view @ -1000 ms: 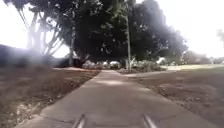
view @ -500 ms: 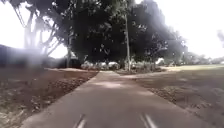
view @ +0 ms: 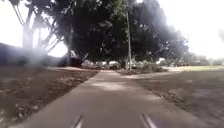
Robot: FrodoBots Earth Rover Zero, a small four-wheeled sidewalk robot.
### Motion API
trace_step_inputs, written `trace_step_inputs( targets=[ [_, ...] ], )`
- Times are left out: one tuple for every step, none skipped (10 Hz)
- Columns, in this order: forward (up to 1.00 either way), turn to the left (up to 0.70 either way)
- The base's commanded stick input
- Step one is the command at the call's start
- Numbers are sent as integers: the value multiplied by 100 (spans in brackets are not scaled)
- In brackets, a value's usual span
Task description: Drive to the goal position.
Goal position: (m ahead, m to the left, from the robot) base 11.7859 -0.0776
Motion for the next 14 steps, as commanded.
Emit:
trace_step_inputs(
  targets=[
    [70, 0],
    [70, 0],
    [70, 0],
    [70, 0],
    [70, 0],
    [70, 0],
    [70, 0],
    [70, 0],
    [70, 3],
    [70, 7],
    [70, 25],
    [70, 11],
    [70, 0],
    [70, 0]
  ],
)
